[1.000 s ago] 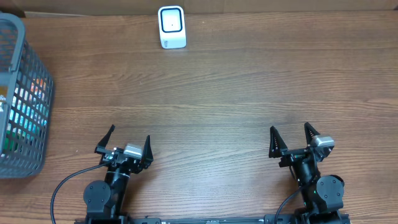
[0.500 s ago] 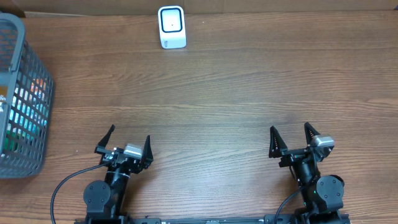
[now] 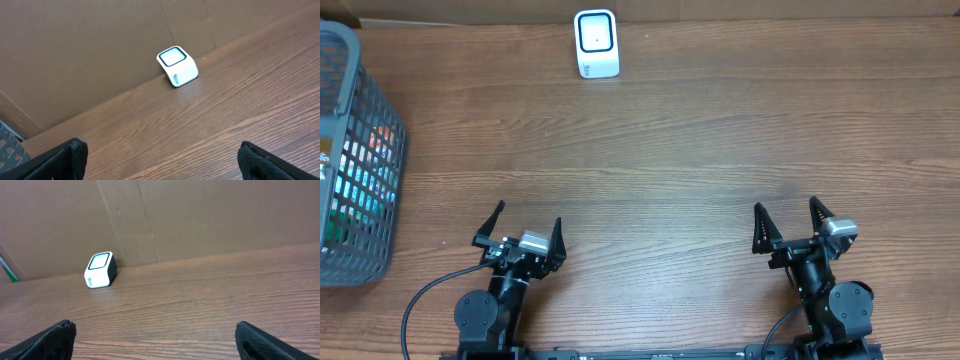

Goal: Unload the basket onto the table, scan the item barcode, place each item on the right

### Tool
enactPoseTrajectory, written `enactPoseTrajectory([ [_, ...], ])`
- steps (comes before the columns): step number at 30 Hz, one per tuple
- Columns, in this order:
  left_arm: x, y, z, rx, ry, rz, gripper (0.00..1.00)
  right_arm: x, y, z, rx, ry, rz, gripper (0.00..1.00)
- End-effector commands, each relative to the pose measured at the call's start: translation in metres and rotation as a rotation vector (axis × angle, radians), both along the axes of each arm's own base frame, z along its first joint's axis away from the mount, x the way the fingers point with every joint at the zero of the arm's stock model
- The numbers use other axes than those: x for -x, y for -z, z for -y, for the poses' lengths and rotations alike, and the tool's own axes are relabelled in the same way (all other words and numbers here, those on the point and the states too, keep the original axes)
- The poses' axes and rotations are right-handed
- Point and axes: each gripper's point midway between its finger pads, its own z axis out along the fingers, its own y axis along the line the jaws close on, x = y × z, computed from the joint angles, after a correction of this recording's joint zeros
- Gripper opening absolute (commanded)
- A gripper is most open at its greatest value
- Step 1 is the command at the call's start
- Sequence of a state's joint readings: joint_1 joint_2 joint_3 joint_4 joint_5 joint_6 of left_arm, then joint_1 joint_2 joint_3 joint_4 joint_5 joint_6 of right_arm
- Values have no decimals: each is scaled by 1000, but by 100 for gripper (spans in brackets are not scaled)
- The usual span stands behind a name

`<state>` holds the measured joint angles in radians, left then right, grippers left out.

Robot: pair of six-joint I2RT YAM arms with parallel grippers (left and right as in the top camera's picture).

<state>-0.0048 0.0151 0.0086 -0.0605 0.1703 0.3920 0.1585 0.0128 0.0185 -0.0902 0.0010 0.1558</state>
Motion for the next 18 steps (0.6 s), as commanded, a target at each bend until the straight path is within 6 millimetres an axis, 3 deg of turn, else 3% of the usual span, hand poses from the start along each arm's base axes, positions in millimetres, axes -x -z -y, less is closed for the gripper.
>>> enactPoseTrajectory([
  [1,0,0,-3,18,-17,1,99,0,2,1,7,6,5,100],
  [18,0,-1,0,12,3,9,100,0,2,1,7,6,5,100],
])
